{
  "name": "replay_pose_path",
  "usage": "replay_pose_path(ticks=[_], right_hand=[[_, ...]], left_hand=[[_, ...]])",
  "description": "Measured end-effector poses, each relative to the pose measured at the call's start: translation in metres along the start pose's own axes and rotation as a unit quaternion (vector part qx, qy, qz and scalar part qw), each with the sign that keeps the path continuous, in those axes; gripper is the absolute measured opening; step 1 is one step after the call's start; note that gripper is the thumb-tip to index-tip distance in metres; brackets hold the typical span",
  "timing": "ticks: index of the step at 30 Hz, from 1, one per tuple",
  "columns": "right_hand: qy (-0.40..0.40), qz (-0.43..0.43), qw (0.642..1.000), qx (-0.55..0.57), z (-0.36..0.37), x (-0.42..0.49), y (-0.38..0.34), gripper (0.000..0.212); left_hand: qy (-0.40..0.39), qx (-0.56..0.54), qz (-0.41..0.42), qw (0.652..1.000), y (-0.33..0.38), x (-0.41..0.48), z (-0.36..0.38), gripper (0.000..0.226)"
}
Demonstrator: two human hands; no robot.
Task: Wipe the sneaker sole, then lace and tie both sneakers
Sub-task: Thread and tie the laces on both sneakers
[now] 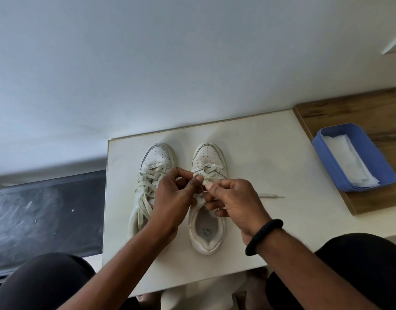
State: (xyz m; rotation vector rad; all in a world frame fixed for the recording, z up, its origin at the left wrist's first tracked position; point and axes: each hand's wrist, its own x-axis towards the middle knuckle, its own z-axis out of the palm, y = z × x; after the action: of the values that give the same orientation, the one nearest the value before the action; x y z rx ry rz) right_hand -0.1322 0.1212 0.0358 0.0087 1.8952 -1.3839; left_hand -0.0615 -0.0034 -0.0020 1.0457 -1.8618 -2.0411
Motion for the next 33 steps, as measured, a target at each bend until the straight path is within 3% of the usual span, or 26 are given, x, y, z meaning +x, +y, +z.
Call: replay_pose_path(ticks=[6, 15, 19, 22, 26, 29, 33], right_hand=[[0.061, -0.028, 0.996, 0.050, 0.010, 0.006, 0.005, 0.012], [0.094, -0.056, 0.993, 0.051, 0.003, 0.012, -0.002, 0.020], [0.124, -0.099, 0.986, -0.049, -0.001, 0.018, -0.003, 0.022], [0.156, -0.164, 0.956, -0.185, -0.004, 0.018, -0.004, 0.017], [0.126, -0.217, 0.915, -0.316, -0.014, 0.015, -0.008, 0.012], [0.093, -0.207, 0.883, -0.411, -0.023, 0.013, -0.010, 0.013], [0.076, -0.158, 0.894, -0.413, -0.032, 0.012, -0.012, 0.015]], left_hand=[[-0.006, 0.047, 0.045, 0.998, 0.005, -0.003, 0.001, 0.016], [-0.017, -0.098, -0.059, 0.993, 0.011, -0.007, 0.003, 0.013], [-0.025, -0.164, -0.116, 0.979, 0.013, -0.009, 0.006, 0.012], [-0.037, -0.211, -0.161, 0.963, 0.012, -0.011, 0.007, 0.008], [-0.028, -0.225, -0.173, 0.958, 0.013, -0.009, 0.007, 0.007], [-0.002, -0.167, -0.138, 0.976, 0.014, -0.006, 0.004, 0.009], [0.005, -0.137, -0.124, 0.983, 0.012, -0.006, 0.004, 0.010]])
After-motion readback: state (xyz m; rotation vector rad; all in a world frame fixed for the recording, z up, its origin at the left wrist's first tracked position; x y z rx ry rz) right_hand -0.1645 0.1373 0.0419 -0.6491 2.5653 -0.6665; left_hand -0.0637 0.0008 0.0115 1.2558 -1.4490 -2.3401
